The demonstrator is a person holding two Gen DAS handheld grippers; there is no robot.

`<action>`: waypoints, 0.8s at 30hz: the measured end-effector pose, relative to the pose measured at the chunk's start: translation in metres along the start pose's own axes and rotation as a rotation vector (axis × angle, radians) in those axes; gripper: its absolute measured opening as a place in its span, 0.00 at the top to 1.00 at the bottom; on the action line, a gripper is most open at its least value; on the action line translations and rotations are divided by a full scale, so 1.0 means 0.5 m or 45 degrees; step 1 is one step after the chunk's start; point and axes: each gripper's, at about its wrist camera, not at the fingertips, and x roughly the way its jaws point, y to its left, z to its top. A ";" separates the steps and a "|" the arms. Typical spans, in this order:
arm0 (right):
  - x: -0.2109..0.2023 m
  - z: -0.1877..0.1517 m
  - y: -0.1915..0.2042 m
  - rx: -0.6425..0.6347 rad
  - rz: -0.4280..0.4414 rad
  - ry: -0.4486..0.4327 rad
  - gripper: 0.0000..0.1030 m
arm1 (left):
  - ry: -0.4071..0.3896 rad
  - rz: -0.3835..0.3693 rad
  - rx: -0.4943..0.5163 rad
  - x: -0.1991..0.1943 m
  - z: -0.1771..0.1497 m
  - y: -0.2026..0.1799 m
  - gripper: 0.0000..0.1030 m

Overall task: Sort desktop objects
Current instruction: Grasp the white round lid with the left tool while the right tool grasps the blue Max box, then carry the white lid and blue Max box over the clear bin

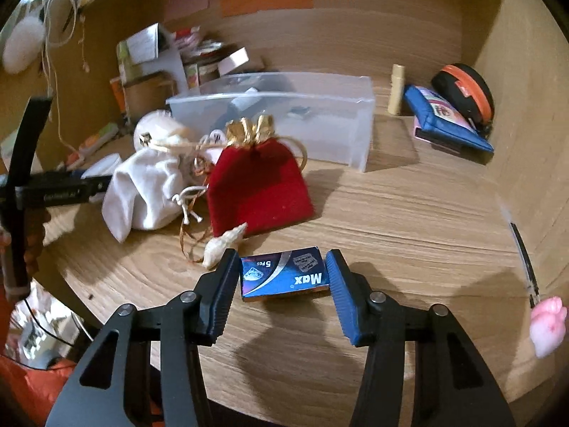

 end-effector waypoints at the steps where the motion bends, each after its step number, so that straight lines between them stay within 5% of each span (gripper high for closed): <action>1: -0.006 0.002 -0.002 0.005 -0.007 -0.012 0.55 | -0.010 0.009 -0.003 -0.007 0.000 0.003 0.37; 24: -0.119 0.114 0.010 0.013 -0.040 -0.267 0.55 | -0.265 -0.010 0.020 -0.138 0.064 -0.012 0.37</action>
